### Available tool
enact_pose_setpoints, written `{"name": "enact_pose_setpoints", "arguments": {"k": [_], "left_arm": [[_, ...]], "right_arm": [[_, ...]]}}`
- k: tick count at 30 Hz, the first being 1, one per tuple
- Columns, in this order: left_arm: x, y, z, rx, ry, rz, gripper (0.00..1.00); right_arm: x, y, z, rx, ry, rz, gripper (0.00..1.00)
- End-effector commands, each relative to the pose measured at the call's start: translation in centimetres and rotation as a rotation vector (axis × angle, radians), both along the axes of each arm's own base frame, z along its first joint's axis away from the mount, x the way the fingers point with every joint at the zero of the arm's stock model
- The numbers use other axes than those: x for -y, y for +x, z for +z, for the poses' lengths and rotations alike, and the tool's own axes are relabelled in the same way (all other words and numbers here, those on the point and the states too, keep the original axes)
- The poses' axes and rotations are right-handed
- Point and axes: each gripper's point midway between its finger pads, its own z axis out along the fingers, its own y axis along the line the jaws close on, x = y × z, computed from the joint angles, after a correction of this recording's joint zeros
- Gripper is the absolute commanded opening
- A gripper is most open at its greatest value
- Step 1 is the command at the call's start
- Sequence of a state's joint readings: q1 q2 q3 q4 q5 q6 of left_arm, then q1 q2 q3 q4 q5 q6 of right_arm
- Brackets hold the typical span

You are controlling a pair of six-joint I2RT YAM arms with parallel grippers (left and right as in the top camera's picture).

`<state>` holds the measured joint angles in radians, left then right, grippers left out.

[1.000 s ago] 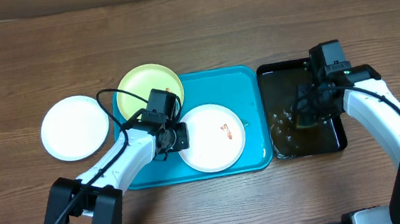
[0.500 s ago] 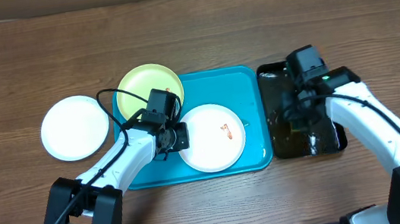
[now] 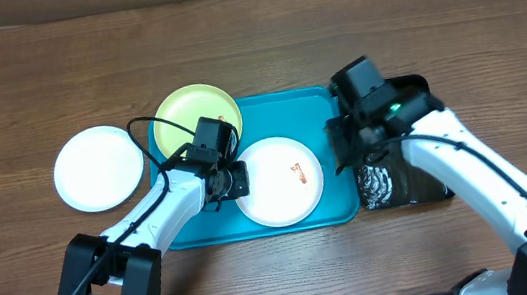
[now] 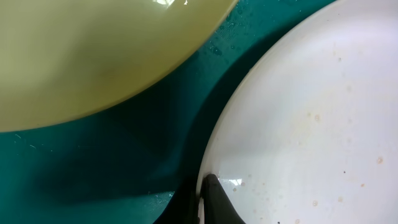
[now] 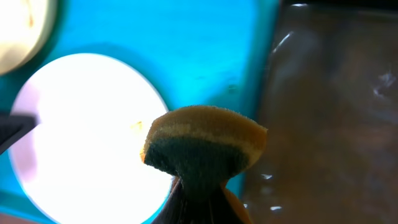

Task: Clean dirty plates on tray and stack at the side
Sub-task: 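Scrub the pink-white plate with the sponge in the right gripper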

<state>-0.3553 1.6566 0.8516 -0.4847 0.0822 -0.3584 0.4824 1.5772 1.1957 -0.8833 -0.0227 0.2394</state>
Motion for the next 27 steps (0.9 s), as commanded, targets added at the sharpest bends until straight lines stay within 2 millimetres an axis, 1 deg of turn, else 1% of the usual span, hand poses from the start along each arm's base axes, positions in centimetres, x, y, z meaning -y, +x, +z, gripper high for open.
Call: {"name": "enact_pose_setpoints", "arguments": {"k": [1,7,9,13,16,21,24,27], "left_arm": [[-0.5,-0.7,-1.2,-0.034,0.028,-0.010,0.05],[-0.5,-0.7,-1.2,-0.034,0.028,-0.010,0.05],[-0.5,-0.7,-1.2,-0.034,0.028,-0.010,0.05],[-0.5,-0.7,-1.2,-0.035,0.028,-0.010,0.05],[-0.5,-0.7,-1.2,-0.035,0.028,-0.010,0.05],[-0.5,-0.7,-1.2,-0.035,0.028,-0.010,0.05],[-0.5,-0.7,-1.2,-0.034,0.028,-0.010,0.05],[-0.5,-0.7,-1.2,-0.034,0.028,-0.010,0.05]], "right_arm": [[-2.2,-0.3,1.0,0.031,0.026,0.032,0.04],[-3.7,-0.8,-0.5,0.063,-0.078,0.041,0.04],[-4.2,-0.8,-1.4,0.064,-0.112,0.048,0.04],[-4.1,-0.2,-3.4,0.085,-0.199,0.010,0.04],[-4.8,0.2,-4.8,0.079,-0.201,0.014,0.04],[-5.2,0.7,-6.9,0.062,-0.215,0.016,0.04],[-5.3,0.4,-8.0,0.038,-0.219,0.022,0.04],[-5.8,-0.2,-9.2,0.000,-0.191,0.038,0.04]]}}
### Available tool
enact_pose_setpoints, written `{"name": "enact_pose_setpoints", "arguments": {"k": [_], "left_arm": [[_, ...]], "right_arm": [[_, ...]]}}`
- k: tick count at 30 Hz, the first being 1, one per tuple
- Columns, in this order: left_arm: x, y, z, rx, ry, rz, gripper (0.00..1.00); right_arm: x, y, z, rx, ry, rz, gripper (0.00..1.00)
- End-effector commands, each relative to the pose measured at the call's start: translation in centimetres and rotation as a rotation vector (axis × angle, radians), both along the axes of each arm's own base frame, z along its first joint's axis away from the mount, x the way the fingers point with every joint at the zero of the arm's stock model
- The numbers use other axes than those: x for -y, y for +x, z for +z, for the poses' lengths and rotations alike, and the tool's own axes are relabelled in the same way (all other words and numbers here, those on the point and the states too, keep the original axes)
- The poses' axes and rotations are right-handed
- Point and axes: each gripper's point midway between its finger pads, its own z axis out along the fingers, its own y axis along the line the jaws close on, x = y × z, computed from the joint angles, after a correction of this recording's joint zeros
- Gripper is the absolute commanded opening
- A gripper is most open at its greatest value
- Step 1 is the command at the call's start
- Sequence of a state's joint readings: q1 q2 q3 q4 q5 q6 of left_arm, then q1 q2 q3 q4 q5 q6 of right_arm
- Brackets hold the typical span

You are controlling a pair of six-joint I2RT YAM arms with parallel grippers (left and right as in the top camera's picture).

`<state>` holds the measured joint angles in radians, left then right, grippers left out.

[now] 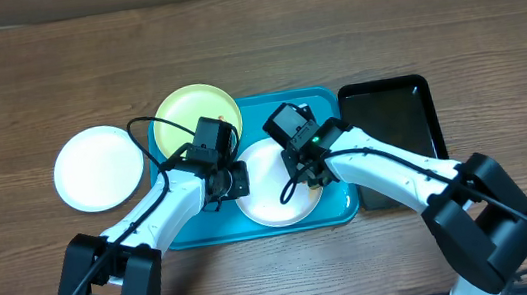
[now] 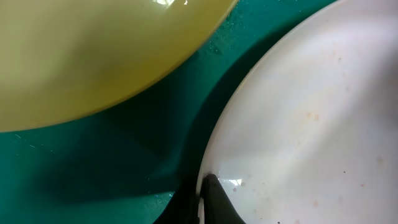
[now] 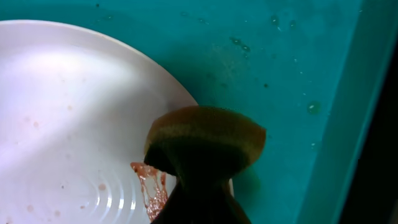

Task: Clean dirty plates on tray and stack at the side
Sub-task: 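Scrub the pink-white plate with the sponge in the right gripper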

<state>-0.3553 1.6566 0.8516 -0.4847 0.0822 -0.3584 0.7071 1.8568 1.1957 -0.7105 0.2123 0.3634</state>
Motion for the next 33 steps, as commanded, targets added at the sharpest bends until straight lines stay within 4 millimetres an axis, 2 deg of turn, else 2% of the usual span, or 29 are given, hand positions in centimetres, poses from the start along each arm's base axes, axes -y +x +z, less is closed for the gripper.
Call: {"name": "enact_pose_setpoints", "arguments": {"k": [1,9,16,20,23,25,27,30,33], "left_arm": [[-0.5,-0.7,-1.2,-0.034,0.028,-0.010,0.05],[-0.5,-0.7,-1.2,-0.034,0.028,-0.010,0.05],[-0.5,-0.7,-1.2,-0.034,0.028,-0.010,0.05],[-0.5,-0.7,-1.2,-0.034,0.028,-0.010,0.06],[-0.5,-0.7,-1.2,-0.034,0.028,-0.010,0.07],[-0.5,-0.7,-1.2,-0.034,0.028,-0.010,0.09],[-0.5,-0.7,-1.2,-0.034,0.028,-0.010,0.10],[-0.5,-0.7,-1.2,-0.034,0.028,-0.010,0.10],[-0.5,-0.7,-1.2,-0.034,0.028,-0.010,0.11]], "right_arm": [[-0.7,-0.5,-1.3,-0.041,0.024,0.005,0.04],[-3.1,-2.8,-3.4,-0.194,0.145,0.047,0.04],[-5.1,-4.0,-3.0,-0.269,0.260,0.080,0.04],[-6.2,-3.7,-2.2,-0.285,0.340,0.100,0.04],[-7.3,-3.1,-0.3,-0.298,0.427,0.160,0.04],[-8.1,-2.7,2.3,-0.308,0.533,0.231,0.04],[-8.2,-1.9,5.0,-0.306,0.614,0.263,0.04],[-6.7,-0.1,8.7,-0.286,0.682,0.224,0.04],[-3.6,1.7,11.2,-0.252,0.692,0.163,0.04]]}}
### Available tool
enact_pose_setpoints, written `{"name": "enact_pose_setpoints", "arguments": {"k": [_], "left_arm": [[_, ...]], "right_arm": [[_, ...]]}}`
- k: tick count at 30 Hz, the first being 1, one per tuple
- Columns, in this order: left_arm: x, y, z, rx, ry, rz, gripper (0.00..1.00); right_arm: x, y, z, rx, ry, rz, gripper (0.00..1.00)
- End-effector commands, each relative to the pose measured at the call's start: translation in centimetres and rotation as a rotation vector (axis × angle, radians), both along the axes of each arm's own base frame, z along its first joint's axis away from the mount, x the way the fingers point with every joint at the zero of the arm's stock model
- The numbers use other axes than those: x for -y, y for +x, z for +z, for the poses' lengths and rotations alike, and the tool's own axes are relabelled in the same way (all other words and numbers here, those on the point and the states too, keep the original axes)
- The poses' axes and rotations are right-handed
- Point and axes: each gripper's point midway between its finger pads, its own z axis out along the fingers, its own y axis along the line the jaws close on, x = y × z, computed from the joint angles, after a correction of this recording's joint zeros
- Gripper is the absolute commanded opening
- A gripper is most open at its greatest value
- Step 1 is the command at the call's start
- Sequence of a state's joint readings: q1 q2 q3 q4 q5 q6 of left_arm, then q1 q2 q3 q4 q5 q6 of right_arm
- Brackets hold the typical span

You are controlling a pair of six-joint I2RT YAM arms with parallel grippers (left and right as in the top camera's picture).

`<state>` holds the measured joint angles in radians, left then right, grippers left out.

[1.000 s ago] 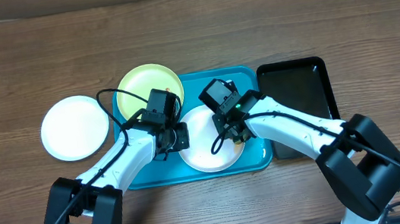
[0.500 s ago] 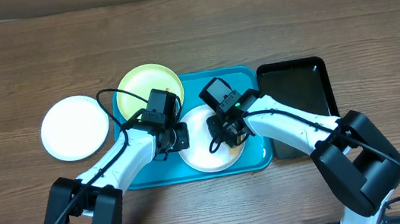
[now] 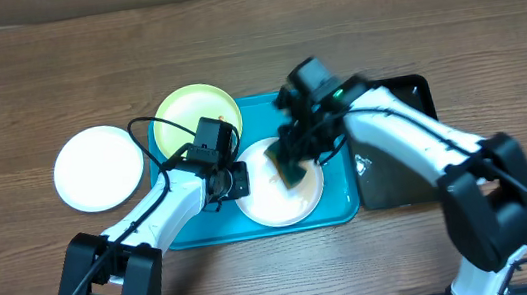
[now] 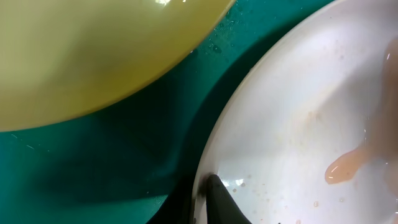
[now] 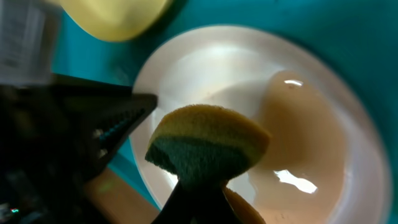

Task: Clean dirty plates on tray and stack at the side
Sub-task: 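Scrub the pink-white plate with the sponge in the right gripper, then return the sponge to the black tray and lift the right arm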

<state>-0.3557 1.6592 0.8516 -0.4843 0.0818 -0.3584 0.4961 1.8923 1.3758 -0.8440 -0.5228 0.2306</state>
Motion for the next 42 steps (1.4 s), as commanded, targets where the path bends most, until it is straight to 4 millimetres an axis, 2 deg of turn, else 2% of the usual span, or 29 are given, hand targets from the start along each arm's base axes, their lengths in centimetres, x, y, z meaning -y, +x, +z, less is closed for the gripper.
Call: {"name": "enact_pose_setpoints", "arguments": {"k": [1,2,4,7,9,11,15,19,20,21,23,25,28,31,33,34,37,38,40,42], "left_arm": [[-0.5,-0.7,-1.1,-0.032,0.027,-0.009,0.12],[-0.5,-0.7,-1.1,-0.032,0.027,-0.009,0.12],[-0.5,-0.7,-1.1,-0.032,0.027,-0.009,0.13],[-0.5,-0.7,-1.1,-0.032,0.026,-0.009,0.17],[-0.5,-0.7,-1.1,-0.032,0.027,-0.009,0.19],[-0.5,-0.7,-1.1,-0.032,0.026,-0.009,0.23],[-0.5,-0.7,-1.1,-0.033,0.026,-0.010,0.24],[-0.1,-0.8,-1.1,-0.040,0.002,-0.017,0.24],[-0.1,-0.8,-1.1,-0.040,0.002,-0.017,0.25],[-0.1,-0.8,-1.1,-0.040,0.003,-0.017,0.25],[-0.1,-0.8,-1.1,-0.040,0.003,-0.017,0.25],[-0.1,-0.8,-1.1,-0.040,0.003,-0.017,0.25],[-0.1,-0.8,-1.1,-0.041,0.004,-0.016,0.25],[-0.1,-0.9,-1.1,-0.042,0.003,-0.016,0.22],[-0.1,-1.0,-1.1,-0.048,0.004,-0.015,0.17],[-0.2,-1.1,-1.1,-0.051,0.006,-0.016,0.15],[-0.3,-1.3,-1.1,-0.062,0.010,-0.015,0.13],[-0.3,-1.2,-0.9,-0.067,0.012,-0.014,0.07],[-0.3,-1.1,-0.2,-0.081,0.017,-0.012,0.04],[-0.1,-0.5,1.0,-0.085,0.020,-0.009,0.04]], "right_arm": [[2.3,2.3,6.4,0.098,0.113,-0.031,0.04],[3.5,2.6,6.5,0.094,0.096,-0.058,0.04],[7.2,3.1,5.8,0.063,0.007,-0.145,0.04],[14.1,3.1,3.1,0.022,-0.248,-0.272,0.04],[17.5,2.7,1.6,-0.001,-0.377,-0.337,0.04],[19.7,2.1,0.4,-0.024,-0.451,-0.372,0.04],[21.5,1.5,-2.1,-0.044,-0.488,-0.404,0.04],[21.7,1.5,-4.1,-0.022,-0.480,-0.416,0.04],[21.7,1.5,-4.5,-0.016,-0.478,-0.418,0.08],[21.7,1.4,-4.8,-0.014,-0.477,-0.419,0.18],[21.7,1.2,-5.1,-0.017,-0.478,-0.418,0.47],[21.7,1.1,-5.2,-0.021,-0.475,-0.416,0.59],[21.3,1.8,-3.9,-0.014,-0.434,-0.424,0.64],[21.6,3.4,-0.8,0.004,-0.406,-0.452,0.67],[22.6,4.6,1.6,0.024,-0.399,-0.485,0.89],[23.2,5.3,2.8,0.038,-0.394,-0.508,1.00],[26.5,7.4,6.4,0.074,-0.373,-0.658,1.00],[27.7,7.8,7.2,0.081,-0.365,-0.713,1.00],[30.2,8.1,8.2,0.082,-0.361,-0.793,1.00],[32.2,7.9,8.2,0.072,-0.365,-0.844,1.00]]}}
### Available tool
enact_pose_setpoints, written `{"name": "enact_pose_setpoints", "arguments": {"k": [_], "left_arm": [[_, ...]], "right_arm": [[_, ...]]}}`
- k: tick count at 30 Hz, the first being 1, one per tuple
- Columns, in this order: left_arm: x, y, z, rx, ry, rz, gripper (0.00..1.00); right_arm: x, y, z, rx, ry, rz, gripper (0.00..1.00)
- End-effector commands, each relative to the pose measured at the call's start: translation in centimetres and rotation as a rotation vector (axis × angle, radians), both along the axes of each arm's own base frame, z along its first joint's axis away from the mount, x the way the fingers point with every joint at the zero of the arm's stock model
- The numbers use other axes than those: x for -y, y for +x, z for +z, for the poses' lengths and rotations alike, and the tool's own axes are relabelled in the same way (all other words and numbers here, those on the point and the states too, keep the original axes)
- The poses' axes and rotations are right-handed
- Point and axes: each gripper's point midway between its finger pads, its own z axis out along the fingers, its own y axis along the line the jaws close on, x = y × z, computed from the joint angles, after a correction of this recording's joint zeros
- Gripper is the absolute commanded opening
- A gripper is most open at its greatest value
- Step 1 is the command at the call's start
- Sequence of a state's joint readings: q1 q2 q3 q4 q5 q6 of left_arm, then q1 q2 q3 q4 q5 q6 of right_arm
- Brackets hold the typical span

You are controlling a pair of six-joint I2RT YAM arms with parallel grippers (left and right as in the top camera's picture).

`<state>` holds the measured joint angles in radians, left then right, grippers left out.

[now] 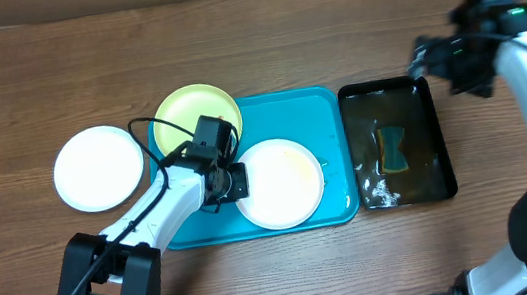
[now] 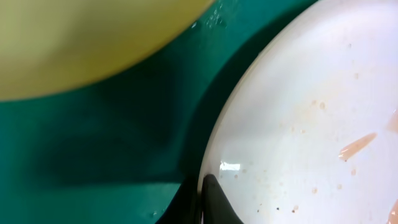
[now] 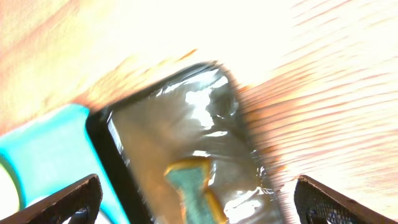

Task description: Clean dirty plates on tray and stack at the side

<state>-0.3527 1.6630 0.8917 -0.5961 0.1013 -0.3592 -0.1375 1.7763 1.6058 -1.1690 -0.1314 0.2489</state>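
A white plate (image 1: 280, 183) lies on the teal tray (image 1: 284, 110), wet with faint pinkish streaks (image 2: 357, 144). My left gripper (image 1: 225, 183) is shut on the plate's left rim, one dark finger (image 2: 210, 200) lying on the rim. A yellow-green plate (image 1: 196, 115) sits at the tray's back left corner. A clean white plate (image 1: 98, 168) rests on the table to the left. The yellow-and-green sponge (image 1: 392, 149) lies in the black basin (image 1: 431, 137) of water. My right gripper (image 1: 431, 58) hangs open, high above the basin's far right corner, with the sponge (image 3: 194, 180) seen below between its fingertips (image 3: 78, 196).
The black basin (image 3: 155, 118) stands right against the tray's right edge. Brown wooden table (image 1: 260, 37) stretches behind and to both sides. The left arm's cable (image 1: 147, 142) loops over the yellow-green plate.
My right gripper has let the sponge go: it was over the white plate with it, and now the sponge lies in the basin while the gripper is open, up at the far right.
My right gripper held the sponge at the tray's right edge, then on the white plate beside a red stain, then over a brownish wet smear on the plate. Now the stain is gone and the sponge is in the basin. My left gripper stayed on the rim throughout.
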Motion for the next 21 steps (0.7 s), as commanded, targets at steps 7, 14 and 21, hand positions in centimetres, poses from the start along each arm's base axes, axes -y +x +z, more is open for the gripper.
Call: {"name": "enact_pose_setpoints", "arguments": {"k": [7,14,21], "left_arm": [[0.1,4.2,5.6,0.071,0.060,0.010,0.04],[0.9,6.7,9.3,0.149,0.037,-0.001,0.04],[2.3,9.0,12.8,0.242,-0.003,-0.011,0.04]], "right_arm": [[6.2,-1.0,0.7,0.010,0.009,-0.194,1.00],[6.8,-1.1,0.7,0.009,0.009,-0.209,1.00],[6.8,-1.1,0.7,0.009,0.009,-0.209,1.00]]}}
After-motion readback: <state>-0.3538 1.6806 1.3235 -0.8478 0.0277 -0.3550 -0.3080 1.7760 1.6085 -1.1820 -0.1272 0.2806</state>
